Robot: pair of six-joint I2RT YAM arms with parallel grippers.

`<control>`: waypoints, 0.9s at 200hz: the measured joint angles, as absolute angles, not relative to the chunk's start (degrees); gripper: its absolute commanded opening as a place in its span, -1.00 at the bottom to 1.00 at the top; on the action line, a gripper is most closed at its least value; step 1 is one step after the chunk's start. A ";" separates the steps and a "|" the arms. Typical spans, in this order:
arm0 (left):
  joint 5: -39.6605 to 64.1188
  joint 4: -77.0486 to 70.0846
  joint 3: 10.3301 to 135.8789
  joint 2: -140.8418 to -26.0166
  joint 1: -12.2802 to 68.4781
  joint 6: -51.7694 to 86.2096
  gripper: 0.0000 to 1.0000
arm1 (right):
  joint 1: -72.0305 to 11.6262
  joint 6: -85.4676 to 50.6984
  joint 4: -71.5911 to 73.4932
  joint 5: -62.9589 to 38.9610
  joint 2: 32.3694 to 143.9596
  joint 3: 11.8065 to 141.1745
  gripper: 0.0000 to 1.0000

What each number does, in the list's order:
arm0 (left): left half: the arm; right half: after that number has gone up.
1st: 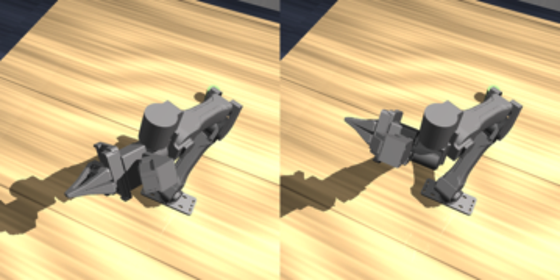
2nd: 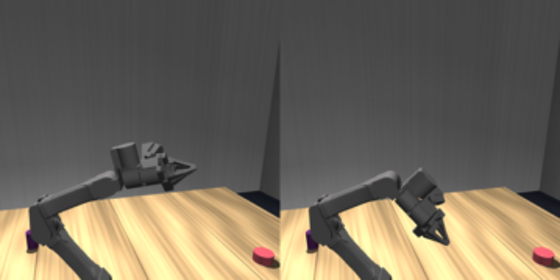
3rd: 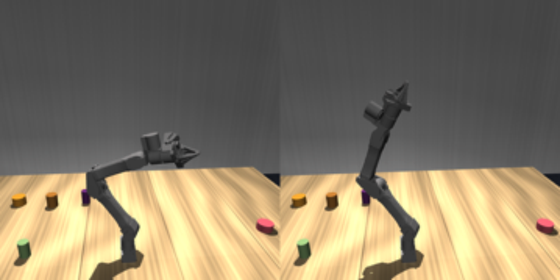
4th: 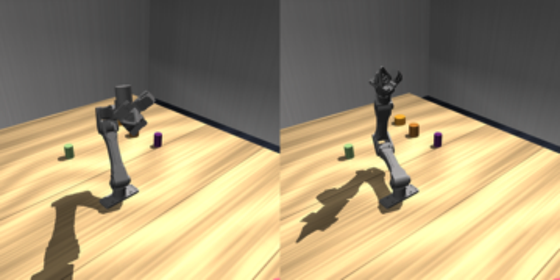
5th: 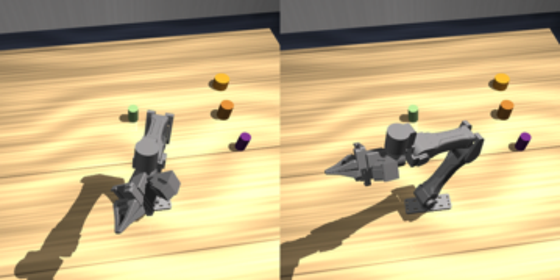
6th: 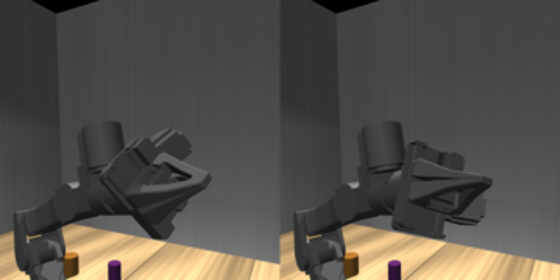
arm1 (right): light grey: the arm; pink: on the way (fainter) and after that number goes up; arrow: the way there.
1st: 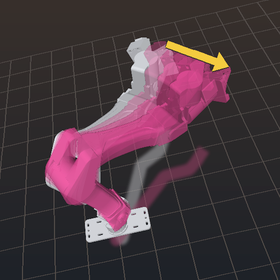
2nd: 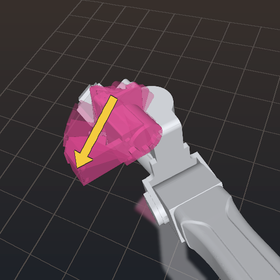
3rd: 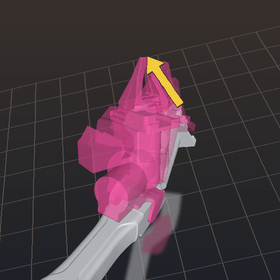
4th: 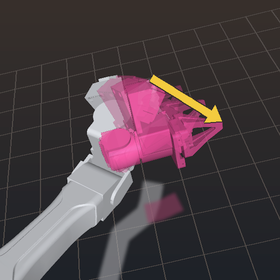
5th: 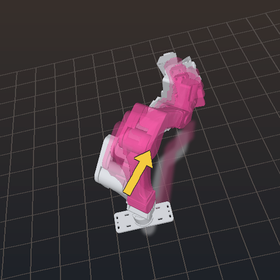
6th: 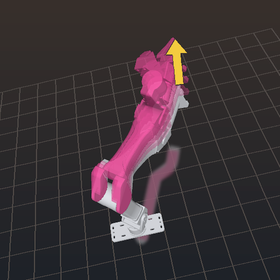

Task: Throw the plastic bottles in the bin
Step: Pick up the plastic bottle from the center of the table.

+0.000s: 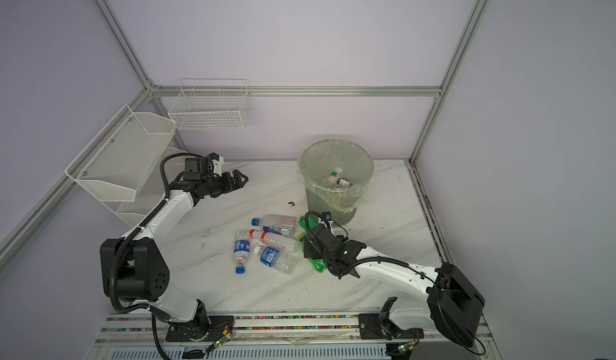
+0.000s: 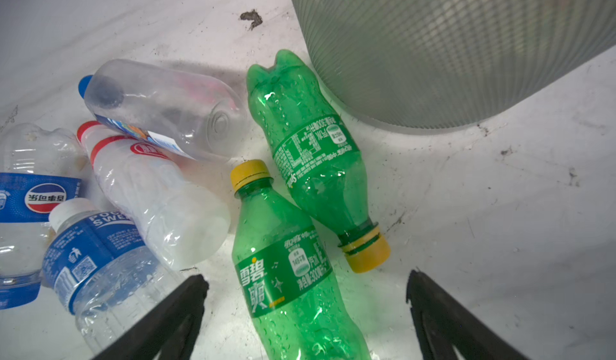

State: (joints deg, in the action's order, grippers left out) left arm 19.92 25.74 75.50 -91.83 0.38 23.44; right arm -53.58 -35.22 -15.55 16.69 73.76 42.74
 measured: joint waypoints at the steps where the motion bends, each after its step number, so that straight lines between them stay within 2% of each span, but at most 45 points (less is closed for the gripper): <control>1: 19.92 25.74 75.50 -91.83 0.38 23.42 1.00 | -53.58 -35.20 -15.55 16.64 73.82 42.74 0.95; 85: 21.04 25.74 75.50 -93.54 0.38 23.90 1.00 | -54.41 -32.03 -15.27 13.61 77.93 43.42 0.95; 180: 21.47 25.71 75.50 -93.86 0.38 24.49 0.99 | -55.33 -31.70 -14.57 11.03 83.20 43.64 0.73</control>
State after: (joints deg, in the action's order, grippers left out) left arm 21.47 25.71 75.50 -93.86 0.38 24.49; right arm -55.33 -31.70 -14.57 11.03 83.20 43.64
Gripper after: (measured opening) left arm 0.999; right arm 0.885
